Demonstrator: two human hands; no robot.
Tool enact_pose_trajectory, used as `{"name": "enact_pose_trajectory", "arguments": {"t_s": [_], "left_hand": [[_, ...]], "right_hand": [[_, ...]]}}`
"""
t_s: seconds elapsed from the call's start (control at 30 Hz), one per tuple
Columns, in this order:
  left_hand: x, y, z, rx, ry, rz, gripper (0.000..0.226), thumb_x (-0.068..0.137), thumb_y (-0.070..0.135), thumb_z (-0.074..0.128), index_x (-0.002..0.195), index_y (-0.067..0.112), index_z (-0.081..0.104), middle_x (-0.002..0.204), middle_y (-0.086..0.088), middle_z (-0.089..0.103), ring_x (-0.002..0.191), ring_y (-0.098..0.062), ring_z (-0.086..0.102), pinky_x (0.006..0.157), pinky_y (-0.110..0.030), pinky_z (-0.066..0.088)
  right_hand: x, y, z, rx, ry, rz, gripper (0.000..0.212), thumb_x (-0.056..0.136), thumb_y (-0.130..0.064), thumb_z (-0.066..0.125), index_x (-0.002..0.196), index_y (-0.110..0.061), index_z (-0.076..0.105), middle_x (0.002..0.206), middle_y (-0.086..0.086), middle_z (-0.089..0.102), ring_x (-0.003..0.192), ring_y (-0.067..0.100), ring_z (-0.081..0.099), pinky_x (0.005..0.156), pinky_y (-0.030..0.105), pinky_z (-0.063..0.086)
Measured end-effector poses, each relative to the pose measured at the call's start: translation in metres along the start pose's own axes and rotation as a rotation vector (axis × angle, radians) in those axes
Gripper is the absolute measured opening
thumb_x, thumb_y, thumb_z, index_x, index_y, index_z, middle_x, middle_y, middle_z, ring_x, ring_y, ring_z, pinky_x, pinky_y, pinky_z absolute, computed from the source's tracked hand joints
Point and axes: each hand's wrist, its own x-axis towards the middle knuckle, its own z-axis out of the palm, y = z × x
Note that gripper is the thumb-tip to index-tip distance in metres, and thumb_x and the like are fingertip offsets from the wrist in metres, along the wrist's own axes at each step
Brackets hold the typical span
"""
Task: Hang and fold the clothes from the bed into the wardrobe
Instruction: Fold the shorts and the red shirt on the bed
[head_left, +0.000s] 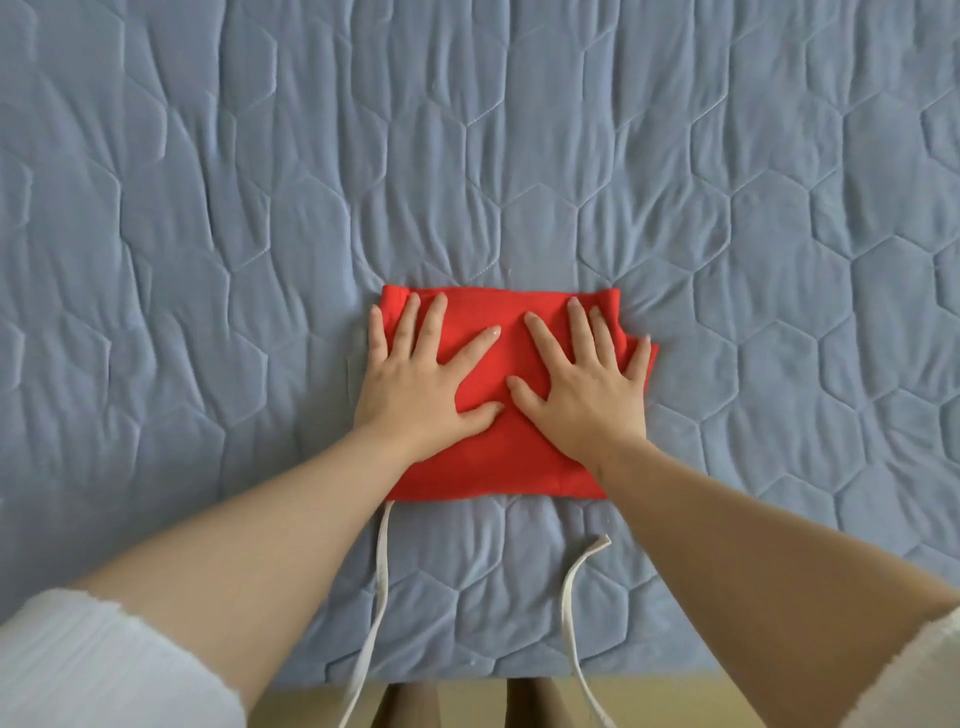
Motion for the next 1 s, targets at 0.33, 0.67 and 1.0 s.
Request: {"name": "enact_pose_trajectory", "arguments": {"t_s": [0.33,0.67,1.0], "left_hand": [[-0.038,0.008,-0.008,-0.138,-0.015,-0.113,0.073,0.079,0.071,0.032,0.145,0.047,0.008,0.158,0.003,-0.003,0.143,-0.028,-0.009,0.111,-0.057,-0.002],[-0.034,0.006,-0.020,-0.812,-0.189,-0.424,0.084,0.068,0.039,0.078,0.137,0.046,0.030,0.151,0.004,0.003,0.129,-0.018,0.037,0.101,-0.027,0.033],[-0.040,-0.011,-0.080,-1.294,-0.338,-0.741,0.097,0.064,0.011,0.084,0.142,0.034,0.031,0.142,-0.004,0.037,0.113,-0.015,0.043,0.090,-0.026,0.039]], "right_hand": [[-0.034,0.003,-0.008,0.099,-0.118,0.148,0.075,0.081,-0.072,0.027,0.145,-0.045,-0.001,0.158,-0.006,-0.007,0.144,0.021,-0.013,0.110,0.060,-0.005],[-0.033,0.011,-0.023,0.469,-0.235,0.279,0.078,0.079,-0.046,0.065,0.144,-0.042,0.022,0.154,-0.006,0.006,0.128,0.038,0.031,0.106,0.040,0.030],[-0.046,-0.007,-0.091,0.964,-0.074,0.727,0.103,0.068,-0.018,0.081,0.147,-0.029,0.015,0.144,0.011,0.023,0.112,0.022,0.047,0.094,0.034,0.039]]}}
